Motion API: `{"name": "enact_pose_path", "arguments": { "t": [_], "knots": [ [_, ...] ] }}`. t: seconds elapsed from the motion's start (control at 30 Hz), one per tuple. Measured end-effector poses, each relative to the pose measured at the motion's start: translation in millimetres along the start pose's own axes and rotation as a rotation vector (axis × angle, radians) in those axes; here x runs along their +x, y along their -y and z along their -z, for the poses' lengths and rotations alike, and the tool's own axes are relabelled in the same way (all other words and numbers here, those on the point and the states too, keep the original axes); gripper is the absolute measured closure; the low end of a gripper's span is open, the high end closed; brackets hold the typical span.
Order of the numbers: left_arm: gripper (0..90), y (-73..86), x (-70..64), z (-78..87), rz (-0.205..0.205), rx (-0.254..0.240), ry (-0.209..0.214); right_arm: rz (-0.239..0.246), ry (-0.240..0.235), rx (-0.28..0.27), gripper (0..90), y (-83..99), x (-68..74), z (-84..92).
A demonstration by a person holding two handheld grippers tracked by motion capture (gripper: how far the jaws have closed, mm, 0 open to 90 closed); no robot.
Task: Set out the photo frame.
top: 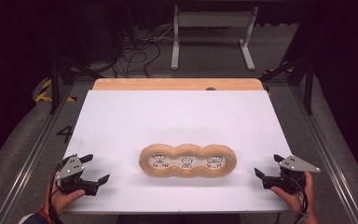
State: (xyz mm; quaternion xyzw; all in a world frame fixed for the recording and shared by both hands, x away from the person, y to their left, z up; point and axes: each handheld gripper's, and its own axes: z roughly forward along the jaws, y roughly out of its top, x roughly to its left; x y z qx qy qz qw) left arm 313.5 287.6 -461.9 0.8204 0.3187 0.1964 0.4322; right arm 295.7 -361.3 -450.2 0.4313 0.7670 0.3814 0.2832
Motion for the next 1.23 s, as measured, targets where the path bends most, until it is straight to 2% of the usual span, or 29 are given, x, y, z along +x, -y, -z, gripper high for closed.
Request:
{"name": "enact_pose_path", "arguments": {
  "t": [0.17,0.27,0.5,0.73,1.23],
  "knots": [
    [4.4,-0.4,0.1,-0.4,-0.007,0.004,-0.003,-0.001,0.004,-0.001,9.5,0.0,-0.3,0.3],
    [4.7,-0.8,-1.5,-0.8,-0.022,0.020,-0.020,0.007,0.009,0.000,9.5,-0.4,0.2,1.5],
    [4.7,-1.7,-1.6,-1.0,-0.018,0.015,-0.019,0.016,0.017,0.018,9.7,-2.0,1.3,-0.8],
    [4.9,-2.5,-2.2,-3.7,-0.028,0.033,-0.023,0.013,0.015,0.016,9.6,-2.2,2.0,-0.2],
    [5.0,-3.5,-1.0,-4.8,-0.013,0.031,-0.030,0.005,0.018,0.016,9.4,-2.9,2.5,-0.7]
  ]
}}
